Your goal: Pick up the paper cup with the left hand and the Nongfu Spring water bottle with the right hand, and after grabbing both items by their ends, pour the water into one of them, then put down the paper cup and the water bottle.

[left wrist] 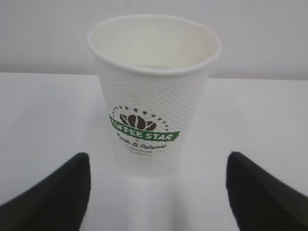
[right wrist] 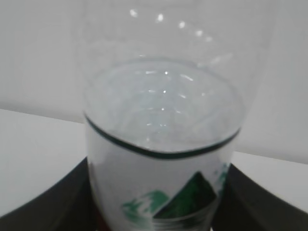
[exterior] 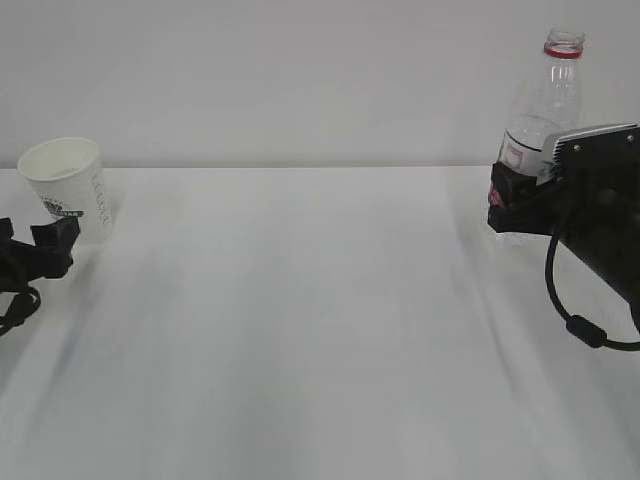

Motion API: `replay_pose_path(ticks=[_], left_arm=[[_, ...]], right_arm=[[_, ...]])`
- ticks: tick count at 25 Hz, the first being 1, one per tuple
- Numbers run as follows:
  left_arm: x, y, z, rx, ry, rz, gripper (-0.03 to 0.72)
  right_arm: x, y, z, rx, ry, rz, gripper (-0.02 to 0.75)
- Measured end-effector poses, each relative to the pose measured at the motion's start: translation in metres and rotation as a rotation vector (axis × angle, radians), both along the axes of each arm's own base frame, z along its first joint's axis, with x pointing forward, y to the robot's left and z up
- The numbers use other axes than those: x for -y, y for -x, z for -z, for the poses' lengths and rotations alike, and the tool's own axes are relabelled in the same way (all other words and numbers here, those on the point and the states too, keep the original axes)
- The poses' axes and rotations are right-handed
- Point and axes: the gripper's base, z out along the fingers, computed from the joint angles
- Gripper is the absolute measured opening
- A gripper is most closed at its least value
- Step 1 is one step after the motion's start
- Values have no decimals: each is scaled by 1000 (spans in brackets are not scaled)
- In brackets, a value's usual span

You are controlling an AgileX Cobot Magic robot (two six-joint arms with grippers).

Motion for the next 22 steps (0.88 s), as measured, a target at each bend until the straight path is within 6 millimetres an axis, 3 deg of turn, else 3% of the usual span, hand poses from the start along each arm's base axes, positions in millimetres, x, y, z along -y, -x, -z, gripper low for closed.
replay_pose_path(ticks=[14, 22], left_arm=[[1, 49, -41, 69, -2, 3, 613], [1, 66, -70, 172, -4, 4, 604]], right_arm=[[0, 0, 0, 4, -1, 0, 449], [0, 0, 0, 4, -1, 0, 449]])
